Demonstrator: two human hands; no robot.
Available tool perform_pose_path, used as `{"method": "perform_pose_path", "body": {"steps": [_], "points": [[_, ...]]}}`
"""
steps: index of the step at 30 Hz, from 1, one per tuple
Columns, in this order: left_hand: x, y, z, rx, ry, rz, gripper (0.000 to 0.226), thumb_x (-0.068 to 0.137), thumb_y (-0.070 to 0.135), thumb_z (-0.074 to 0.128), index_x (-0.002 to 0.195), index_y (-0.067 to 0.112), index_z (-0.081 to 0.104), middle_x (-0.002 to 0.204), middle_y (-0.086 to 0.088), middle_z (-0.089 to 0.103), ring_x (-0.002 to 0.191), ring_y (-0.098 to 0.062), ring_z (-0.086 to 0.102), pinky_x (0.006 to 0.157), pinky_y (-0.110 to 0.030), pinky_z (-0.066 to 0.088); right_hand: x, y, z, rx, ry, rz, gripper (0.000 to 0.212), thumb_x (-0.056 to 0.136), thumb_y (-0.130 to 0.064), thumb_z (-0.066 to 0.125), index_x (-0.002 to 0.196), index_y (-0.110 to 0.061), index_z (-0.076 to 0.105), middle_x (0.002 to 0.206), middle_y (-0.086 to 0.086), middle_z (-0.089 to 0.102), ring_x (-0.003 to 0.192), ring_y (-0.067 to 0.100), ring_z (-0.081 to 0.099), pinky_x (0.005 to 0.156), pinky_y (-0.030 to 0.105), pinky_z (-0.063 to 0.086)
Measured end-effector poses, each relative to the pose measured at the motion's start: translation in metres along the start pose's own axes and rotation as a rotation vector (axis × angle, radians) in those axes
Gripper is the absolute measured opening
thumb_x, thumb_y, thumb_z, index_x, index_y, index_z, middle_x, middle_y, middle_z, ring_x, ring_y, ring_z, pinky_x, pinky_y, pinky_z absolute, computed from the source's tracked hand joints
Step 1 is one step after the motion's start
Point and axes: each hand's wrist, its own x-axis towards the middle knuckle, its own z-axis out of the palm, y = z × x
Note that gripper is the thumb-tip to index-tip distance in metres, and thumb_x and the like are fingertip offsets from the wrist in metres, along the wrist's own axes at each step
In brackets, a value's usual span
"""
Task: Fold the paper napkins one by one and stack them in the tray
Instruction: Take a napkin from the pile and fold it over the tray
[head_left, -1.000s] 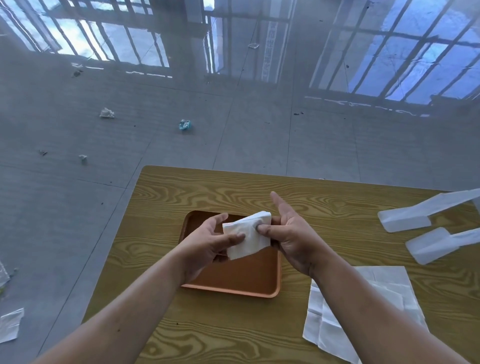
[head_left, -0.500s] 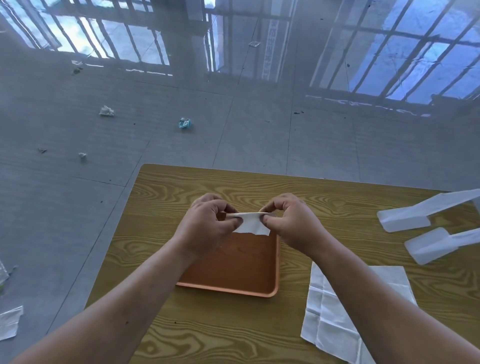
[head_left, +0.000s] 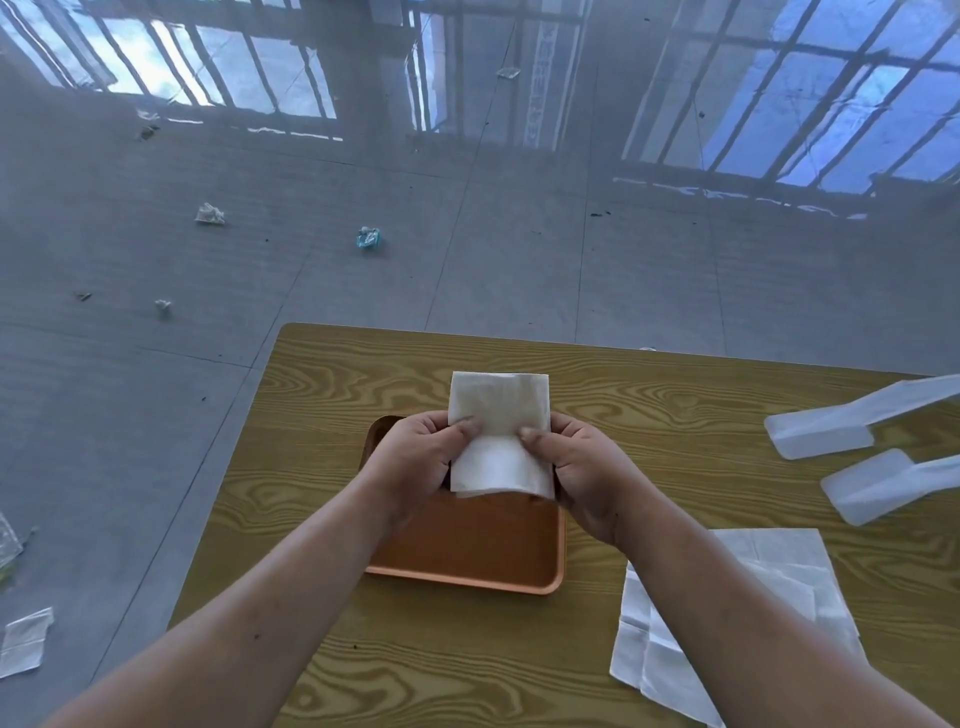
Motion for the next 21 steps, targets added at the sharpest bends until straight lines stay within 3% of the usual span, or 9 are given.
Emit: {"method": "perform_pose_path", "body": {"steps": [3, 6, 9, 11, 13, 15, 19, 21], "points": [[0.003, -0.002, -0.005, 0.024, -0.026, -0.004, 0.02, 0.104, 0.01, 0.058, 0.108, 0.013, 0.077, 0.089, -0.008, 0.077, 0.063, -0.016, 0.067, 0.051, -0.03, 0.054, 0.003, 0.002, 0.0, -0.001, 0.022, -0.038, 0.028, 0.104, -0.007, 0.055, 0.101, -0.018, 0.08, 0.092, 0.013, 0.077, 0.066, 0.021, 0.07, 0.049, 0.03, 0.053], [0.006, -0.004, -0.014, 0.101, -0.049, -0.01, 0.032, 0.1, 0.008, 0.05, 0.094, 0.015, 0.081, 0.104, -0.005, 0.078, 0.071, -0.017, 0.071, 0.059, -0.031, 0.056, 0.008, 0.006, -0.004, -0.035, 0.014, -0.047, 0.026, 0.099, -0.007, 0.052, 0.096, -0.01, 0.078, 0.099, 0.016, 0.072, 0.068, 0.021, 0.065, 0.055, 0.031, 0.052], [0.013, -0.01, -0.022, 0.073, -0.081, -0.067, 0.041, 0.097, 0.035, 0.048, 0.102, 0.012, 0.082, 0.11, -0.007, 0.079, 0.085, -0.018, 0.073, 0.071, -0.035, 0.057, 0.012, 0.014, -0.009, -0.025, 0.007, 0.002, 0.037, 0.081, -0.029, 0.058, 0.098, -0.004, 0.079, 0.11, 0.021, 0.071, 0.081, 0.028, 0.064, 0.06, 0.034, 0.051], [0.017, -0.017, -0.025, 0.087, -0.061, -0.076, 0.036, 0.092, 0.044, 0.062, 0.103, 0.016, 0.082, 0.098, -0.006, 0.079, 0.079, -0.016, 0.07, 0.069, -0.035, 0.057, 0.019, 0.023, -0.01, -0.045, 0.018, 0.025, 0.034, 0.083, -0.028, 0.063, 0.106, -0.007, 0.078, 0.099, 0.016, 0.071, 0.075, 0.025, 0.064, 0.057, 0.034, 0.052], [0.024, -0.031, -0.031, 0.176, 0.003, -0.033, 0.011, 0.088, 0.022, 0.076, 0.098, 0.024, 0.081, 0.089, -0.005, 0.073, 0.072, -0.016, 0.068, 0.066, -0.037, 0.057, 0.028, 0.038, -0.012, -0.194, 0.059, -0.002, 0.029, 0.091, -0.005, 0.061, 0.116, -0.015, 0.072, 0.091, 0.01, 0.067, 0.065, 0.016, 0.064, 0.052, 0.031, 0.052], [0.033, -0.05, -0.038, 0.349, 0.09, 0.015, 0.027, 0.084, 0.009, 0.078, 0.098, 0.032, 0.076, 0.087, -0.001, 0.074, 0.068, -0.016, 0.069, 0.068, -0.04, 0.06, 0.038, 0.052, -0.01, -0.343, 0.129, -0.011, 0.043, 0.089, 0.007, 0.057, 0.12, -0.021, 0.065, 0.092, 0.01, 0.069, 0.062, 0.012, 0.068, 0.049, 0.029, 0.052], [0.048, -0.082, -0.055, 0.651, 0.237, 0.032, 0.031, 0.08, 0.028, 0.084, 0.103, 0.039, 0.066, 0.085, 0.009, 0.072, 0.071, -0.006, 0.069, 0.066, -0.033, 0.058, 0.063, 0.085, -0.009, -0.583, 0.251, -0.017, 0.041, 0.085, -0.002, 0.066, 0.121, -0.022, 0.059, 0.092, 0.012, 0.075, 0.068, 0.02, 0.071, 0.059, 0.042, 0.059], [0.054, -0.094, -0.061, 0.747, 0.248, 0.029, 0.031, 0.08, 0.035, 0.081, 0.105, 0.041, 0.063, 0.084, 0.013, 0.068, 0.071, 0.0, 0.065, 0.063, -0.026, 0.051, 0.073, 0.098, -0.009, -0.754, 0.305, -0.031, 0.04, 0.083, -0.012, 0.067, 0.121, -0.024, 0.059, 0.085, 0.005, 0.073, 0.064, 0.014, 0.068, 0.058, 0.035, 0.055]]}}
